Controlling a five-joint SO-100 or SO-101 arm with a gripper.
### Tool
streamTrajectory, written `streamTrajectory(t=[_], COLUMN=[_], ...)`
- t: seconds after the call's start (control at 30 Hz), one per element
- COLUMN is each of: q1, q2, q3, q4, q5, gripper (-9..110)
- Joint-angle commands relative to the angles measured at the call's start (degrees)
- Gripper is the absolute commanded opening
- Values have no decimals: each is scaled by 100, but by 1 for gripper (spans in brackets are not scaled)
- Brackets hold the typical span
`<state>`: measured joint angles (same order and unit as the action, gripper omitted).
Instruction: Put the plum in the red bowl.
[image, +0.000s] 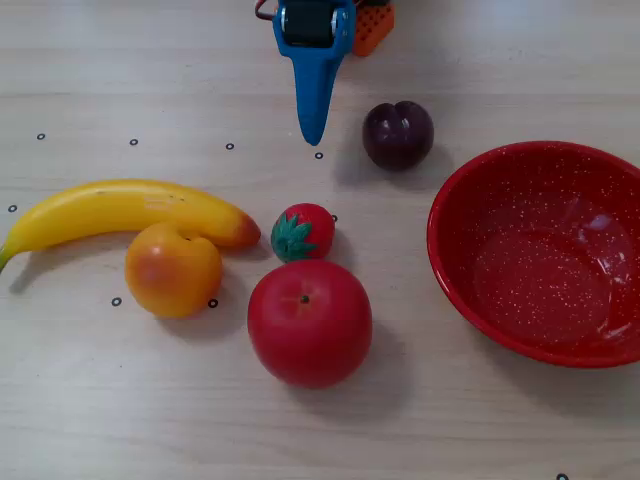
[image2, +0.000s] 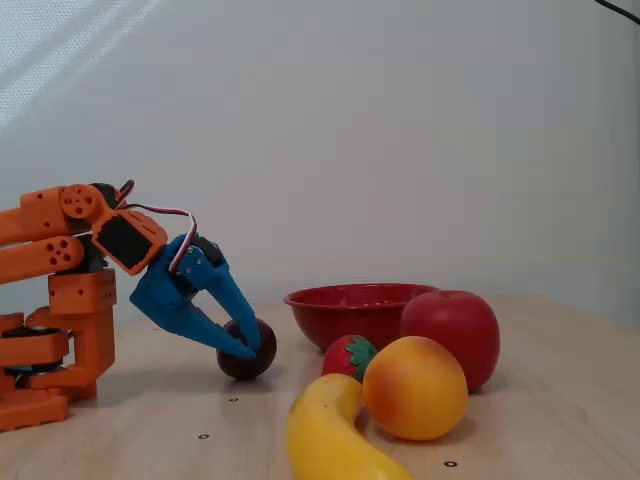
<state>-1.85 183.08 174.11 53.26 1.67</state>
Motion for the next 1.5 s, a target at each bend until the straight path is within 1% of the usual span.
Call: streamTrajectory(t=[0.0,0.47,0.57,0.77,0.97,1.13,1.3,1.47], q1=[114,132,185,422,870,1345,1854,2487], q2=[62,-158,-413,-1072,-1758,-2320,-2795,-3612], q3=[44,-149,-501,-1564,-2848,-3981,-5054,-5889], q4=[0,-26,26,536,1318,2171,3103,4333], q5=[176,325,360,448,308,-229,-1178,-2013], gripper=[0,0,0,0,0,1,9,16])
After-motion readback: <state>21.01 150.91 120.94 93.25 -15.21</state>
